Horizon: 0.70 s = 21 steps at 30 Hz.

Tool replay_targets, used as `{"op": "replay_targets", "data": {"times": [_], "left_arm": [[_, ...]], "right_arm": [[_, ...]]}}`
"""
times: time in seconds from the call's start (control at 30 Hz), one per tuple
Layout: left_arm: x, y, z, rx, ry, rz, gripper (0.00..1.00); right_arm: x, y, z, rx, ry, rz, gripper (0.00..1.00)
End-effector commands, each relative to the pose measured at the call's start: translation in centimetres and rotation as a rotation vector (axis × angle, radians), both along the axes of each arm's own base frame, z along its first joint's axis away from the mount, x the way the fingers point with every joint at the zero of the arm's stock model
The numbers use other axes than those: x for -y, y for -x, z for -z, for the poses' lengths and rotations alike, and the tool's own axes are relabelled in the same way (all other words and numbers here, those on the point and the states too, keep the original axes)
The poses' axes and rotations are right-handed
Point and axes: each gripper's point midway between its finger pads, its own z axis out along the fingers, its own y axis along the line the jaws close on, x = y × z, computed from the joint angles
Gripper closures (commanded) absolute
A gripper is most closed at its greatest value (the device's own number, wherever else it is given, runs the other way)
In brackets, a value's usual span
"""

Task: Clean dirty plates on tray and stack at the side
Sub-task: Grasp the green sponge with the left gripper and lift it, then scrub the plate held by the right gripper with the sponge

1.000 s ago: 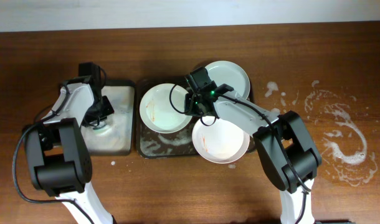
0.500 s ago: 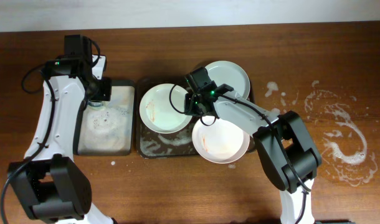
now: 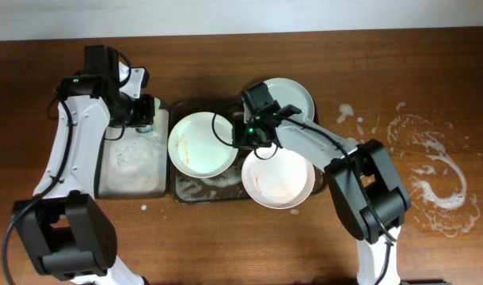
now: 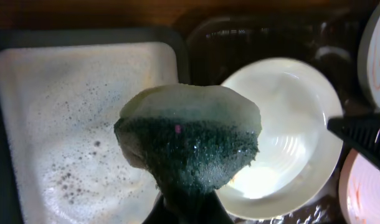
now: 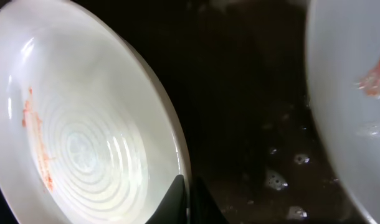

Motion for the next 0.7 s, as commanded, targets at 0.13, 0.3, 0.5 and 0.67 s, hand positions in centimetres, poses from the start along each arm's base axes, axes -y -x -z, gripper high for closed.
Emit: {"op": "replay_targets", "data": {"times": [0.13, 0.3, 0.5, 0.67], "left_arm": [[5.2, -1.5, -0.5, 0.046, 0.131, 0.031, 0.99], [10.5, -2.5, 3.9, -0.032, 0.195, 0.04, 0.99], [15.7, -1.7, 12.0, -0.177, 0.246, 0.128, 0.99], [10.8, -0.2, 14.9, -0.257, -0.031, 0.047, 0.99]], "right_arm": [[3.1, -1.0, -0.4, -0.045, -0.01, 0.092, 0.96], [3.4, -1.2, -0.4, -0.032, 0.0, 0.082, 0.96], [3.5, -1.3, -0.3, -0.027, 0.013, 0.088, 0.96], [3.7, -1.4, -0.2, -0.025, 0.019, 0.091, 0.96]]}}
